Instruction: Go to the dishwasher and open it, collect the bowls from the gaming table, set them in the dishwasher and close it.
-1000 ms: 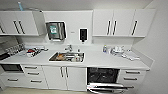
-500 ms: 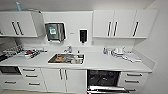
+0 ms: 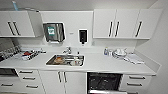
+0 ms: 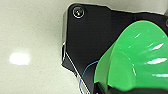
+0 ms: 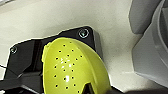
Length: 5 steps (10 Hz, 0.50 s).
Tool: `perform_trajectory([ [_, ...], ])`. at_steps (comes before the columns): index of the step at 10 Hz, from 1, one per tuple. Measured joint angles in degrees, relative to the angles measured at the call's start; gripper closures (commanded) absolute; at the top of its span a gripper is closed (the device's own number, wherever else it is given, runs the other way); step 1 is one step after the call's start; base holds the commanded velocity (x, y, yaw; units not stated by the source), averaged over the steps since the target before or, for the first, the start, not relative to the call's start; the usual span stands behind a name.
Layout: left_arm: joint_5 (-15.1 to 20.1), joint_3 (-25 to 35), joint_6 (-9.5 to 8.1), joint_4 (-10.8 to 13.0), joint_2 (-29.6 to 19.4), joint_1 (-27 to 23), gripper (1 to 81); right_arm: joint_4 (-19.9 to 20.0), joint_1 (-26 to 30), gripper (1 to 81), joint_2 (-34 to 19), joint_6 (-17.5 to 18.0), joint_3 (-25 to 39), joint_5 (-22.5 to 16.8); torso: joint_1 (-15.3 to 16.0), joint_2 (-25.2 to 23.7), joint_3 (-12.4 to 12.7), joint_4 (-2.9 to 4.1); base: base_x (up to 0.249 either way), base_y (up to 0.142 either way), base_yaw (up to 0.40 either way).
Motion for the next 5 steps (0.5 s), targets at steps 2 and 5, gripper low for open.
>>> perform_trajectory([
  [2,0.2,0.0,0.0,0.0,0.0,0.3,81.1,0.0,-0.1,81.1,0.0,0.0,0.0,0.0,0.0,0.0,0.0,0.0,0.122,0.0,0.0],
  [5,0.1,0.0,0.0,0.0,0.0,0.3,81.1,0.0,0.0,81.1,0.0,0.0,0.0,0.0,0.0,0.0,0.0,0.0,0.122,0.0,0.0],
])
